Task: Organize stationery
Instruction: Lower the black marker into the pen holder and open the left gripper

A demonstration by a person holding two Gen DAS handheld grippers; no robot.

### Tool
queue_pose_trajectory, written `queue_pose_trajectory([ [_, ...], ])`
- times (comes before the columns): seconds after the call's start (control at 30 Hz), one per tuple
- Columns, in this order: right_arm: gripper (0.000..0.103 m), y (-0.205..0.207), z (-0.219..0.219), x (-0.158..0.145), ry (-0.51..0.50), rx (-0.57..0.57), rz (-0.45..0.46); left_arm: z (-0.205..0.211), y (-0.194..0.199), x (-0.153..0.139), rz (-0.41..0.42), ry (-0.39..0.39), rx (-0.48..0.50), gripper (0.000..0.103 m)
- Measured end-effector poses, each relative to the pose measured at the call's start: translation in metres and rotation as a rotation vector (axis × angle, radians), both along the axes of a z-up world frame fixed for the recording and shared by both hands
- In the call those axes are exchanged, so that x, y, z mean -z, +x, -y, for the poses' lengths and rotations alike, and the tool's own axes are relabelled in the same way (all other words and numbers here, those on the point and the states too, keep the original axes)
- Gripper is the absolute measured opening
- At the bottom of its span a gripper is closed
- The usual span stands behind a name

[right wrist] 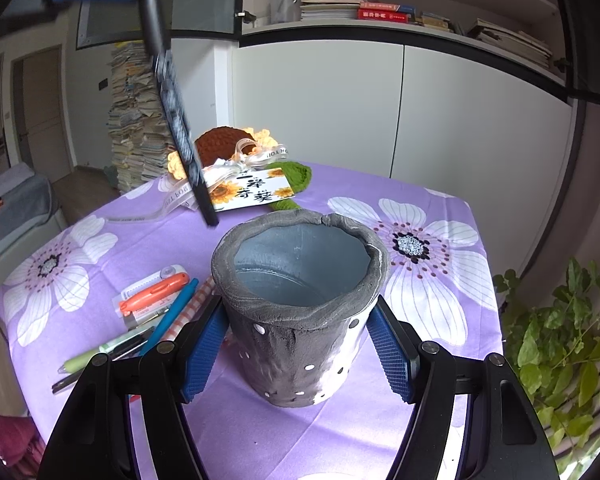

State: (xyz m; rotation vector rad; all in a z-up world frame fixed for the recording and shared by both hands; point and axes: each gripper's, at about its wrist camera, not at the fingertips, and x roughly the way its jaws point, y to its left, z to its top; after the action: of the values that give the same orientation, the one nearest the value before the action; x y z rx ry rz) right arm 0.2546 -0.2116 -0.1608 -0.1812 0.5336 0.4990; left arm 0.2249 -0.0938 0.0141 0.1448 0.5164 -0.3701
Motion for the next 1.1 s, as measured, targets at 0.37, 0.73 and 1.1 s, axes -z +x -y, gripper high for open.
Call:
queue_pose_trajectory([
  [0.37,0.071,0.0,0.0,0.0,0.002,-0.001,-0.001,0.033,0.003,0.011,-0.002,0.04,0.064,0.013],
  [0.73,0.071,-0.001,-0.001,-0.001,0.004,-0.003,-0.002,0.029,0.016,0.008,-0.035,-0.028,0.057,0.012],
  [1.1,0.071,0.0,-0.001,0.0,0.001,-0.002,-0.001,0.033,0.024,0.008,-0.05,-0.036,0.065,0.012],
])
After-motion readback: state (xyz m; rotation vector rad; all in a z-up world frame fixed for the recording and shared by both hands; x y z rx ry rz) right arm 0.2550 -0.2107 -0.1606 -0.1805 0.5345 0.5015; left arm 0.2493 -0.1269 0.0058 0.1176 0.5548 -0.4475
